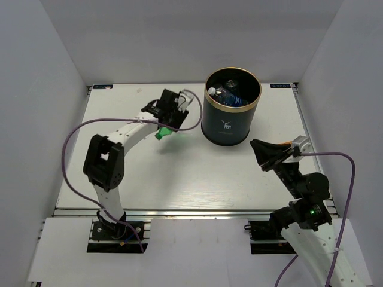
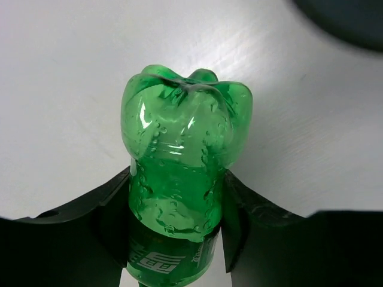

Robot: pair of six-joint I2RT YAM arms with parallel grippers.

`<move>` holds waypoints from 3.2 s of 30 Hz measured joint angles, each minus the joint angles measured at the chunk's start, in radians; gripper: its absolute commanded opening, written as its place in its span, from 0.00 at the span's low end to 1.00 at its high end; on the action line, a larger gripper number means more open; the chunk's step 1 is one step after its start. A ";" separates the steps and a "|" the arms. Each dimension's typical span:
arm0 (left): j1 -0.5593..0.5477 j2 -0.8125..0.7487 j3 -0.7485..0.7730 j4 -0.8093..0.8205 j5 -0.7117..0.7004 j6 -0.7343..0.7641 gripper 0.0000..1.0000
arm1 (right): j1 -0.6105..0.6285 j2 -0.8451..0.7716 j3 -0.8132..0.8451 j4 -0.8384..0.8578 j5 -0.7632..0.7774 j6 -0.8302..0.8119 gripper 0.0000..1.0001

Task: Put the plastic bottles in the bin

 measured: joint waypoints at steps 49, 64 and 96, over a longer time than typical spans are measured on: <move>-0.120 0.338 0.646 0.735 0.494 -0.724 1.00 | 0.000 -0.157 -0.129 -0.345 0.274 0.316 0.40; -0.133 -0.431 0.072 0.520 0.161 -0.485 1.00 | 0.000 0.063 -0.020 -0.507 0.642 0.523 0.71; -0.120 -1.451 -0.710 0.109 -0.095 -0.390 1.00 | -0.123 1.040 0.433 -0.978 1.035 1.102 0.90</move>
